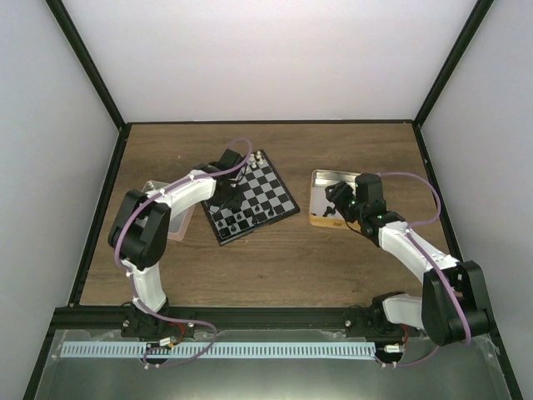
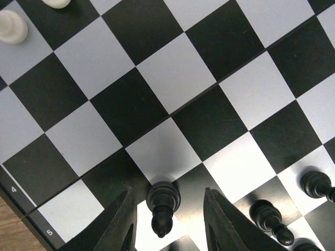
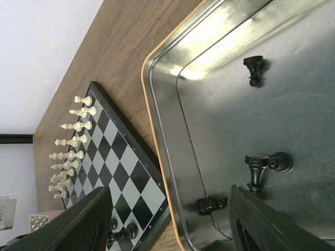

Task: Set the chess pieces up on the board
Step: Pick up the chess piece from the chessboard.

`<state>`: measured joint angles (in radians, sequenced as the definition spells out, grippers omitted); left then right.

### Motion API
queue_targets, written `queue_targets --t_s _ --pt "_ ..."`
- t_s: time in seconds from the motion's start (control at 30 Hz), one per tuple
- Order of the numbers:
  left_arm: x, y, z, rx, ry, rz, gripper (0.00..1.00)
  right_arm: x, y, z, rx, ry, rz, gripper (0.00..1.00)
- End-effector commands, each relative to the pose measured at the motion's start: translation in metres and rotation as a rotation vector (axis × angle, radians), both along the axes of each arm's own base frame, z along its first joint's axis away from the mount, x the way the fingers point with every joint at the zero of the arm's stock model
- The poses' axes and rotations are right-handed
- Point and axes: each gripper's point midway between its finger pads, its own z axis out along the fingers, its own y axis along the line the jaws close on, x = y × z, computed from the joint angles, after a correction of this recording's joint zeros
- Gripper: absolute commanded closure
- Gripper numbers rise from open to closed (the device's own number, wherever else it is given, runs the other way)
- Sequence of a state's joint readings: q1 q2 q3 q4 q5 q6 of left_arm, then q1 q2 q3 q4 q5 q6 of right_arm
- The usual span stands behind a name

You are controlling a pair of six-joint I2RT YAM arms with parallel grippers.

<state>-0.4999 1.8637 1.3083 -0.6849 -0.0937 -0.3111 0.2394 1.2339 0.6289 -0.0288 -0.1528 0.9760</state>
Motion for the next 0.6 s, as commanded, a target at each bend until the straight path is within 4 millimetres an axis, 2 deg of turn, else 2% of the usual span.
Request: queue_targets --t_s 0.0,0.13,0.33,0.4,0.57 --pt "0.007 0.000 -0.001 0.003 -0.007 0.013 0.64 0.010 0.000 0.013 -0.011 -0.043 0.002 0.38" --pt "0.005 0.006 -0.007 0.033 0.004 0.022 0.66 0.011 -0.001 0.014 -0.012 -0.046 0.001 0.38" --pt "0.006 0.003 -0.006 0.023 -0.001 0.007 0.90 0.011 -0.001 0.013 -0.016 -0.041 -0.002 0.38" --pt "0.008 0.002 0.001 0.013 -0.021 0.001 0.95 0.011 -0.002 0.013 -0.017 -0.041 -0.005 0.38" --pt "0.003 -0.010 0.025 -0.038 -0.056 -0.041 0.96 0.011 -0.002 0.014 -0.018 -0.043 -0.006 0.38"
